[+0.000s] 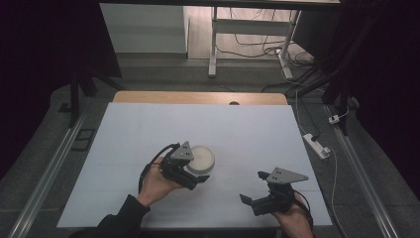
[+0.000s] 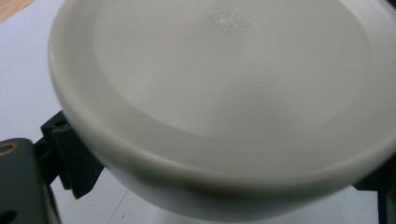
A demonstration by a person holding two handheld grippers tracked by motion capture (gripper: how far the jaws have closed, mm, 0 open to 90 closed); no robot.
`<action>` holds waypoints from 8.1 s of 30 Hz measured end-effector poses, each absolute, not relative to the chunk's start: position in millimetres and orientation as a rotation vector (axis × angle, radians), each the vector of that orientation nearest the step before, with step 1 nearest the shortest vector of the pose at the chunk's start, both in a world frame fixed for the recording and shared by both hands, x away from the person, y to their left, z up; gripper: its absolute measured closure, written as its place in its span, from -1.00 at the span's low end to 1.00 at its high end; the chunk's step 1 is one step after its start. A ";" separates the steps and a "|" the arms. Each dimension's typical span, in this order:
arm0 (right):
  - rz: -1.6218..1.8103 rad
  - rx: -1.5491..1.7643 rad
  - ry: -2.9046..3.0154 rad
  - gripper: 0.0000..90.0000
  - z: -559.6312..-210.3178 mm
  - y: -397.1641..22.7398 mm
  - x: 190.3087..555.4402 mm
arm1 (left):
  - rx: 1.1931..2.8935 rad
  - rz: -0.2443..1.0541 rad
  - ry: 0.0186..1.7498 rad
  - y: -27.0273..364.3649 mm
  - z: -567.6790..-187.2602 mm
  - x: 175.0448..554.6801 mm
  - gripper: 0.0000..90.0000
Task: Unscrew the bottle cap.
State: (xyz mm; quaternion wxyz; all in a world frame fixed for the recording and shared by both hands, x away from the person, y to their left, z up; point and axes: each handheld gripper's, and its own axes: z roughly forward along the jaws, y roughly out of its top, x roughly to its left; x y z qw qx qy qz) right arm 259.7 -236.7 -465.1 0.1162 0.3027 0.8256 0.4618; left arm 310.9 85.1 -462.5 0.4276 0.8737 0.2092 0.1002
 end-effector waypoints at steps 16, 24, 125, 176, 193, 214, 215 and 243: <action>1.442 0.762 2.483 -1.00 -443.7 -197.7 270.6 | 2.171 0.228 0.491 87.5 -461.8 309.9 -0.84; 1.453 0.722 2.492 -1.00 -435.8 -180.9 279.4 | 2.173 0.222 0.483 88.2 -461.3 309.6 -0.84; 1.586 0.476 2.456 -0.84 -434.8 -109.4 307.4 | 2.192 0.138 0.394 90.5 -456.7 308.0 -0.84; 1.575 0.472 2.441 -0.84 -426.6 -109.2 300.2 | 2.191 0.127 0.361 90.3 -450.4 304.1 -0.84; 1.649 0.273 2.619 -0.84 -428.4 -114.7 305.9 | 2.224 -0.005 0.163 93.4 -458.0 306.6 -0.84; 1.658 0.330 2.587 -0.84 -425.9 -119.3 309.0 | 2.236 0.024 0.219 95.4 -462.6 311.3 -0.84; 1.656 0.332 2.586 -0.84 -425.8 -119.5 309.1 | 2.236 0.025 0.223 95.8 -462.9 311.6 -0.84; 1.620 0.377 2.543 -0.84 -423.2 -129.5 298.3 | 2.208 0.153 0.437 113.9 -469.4 331.0 -0.84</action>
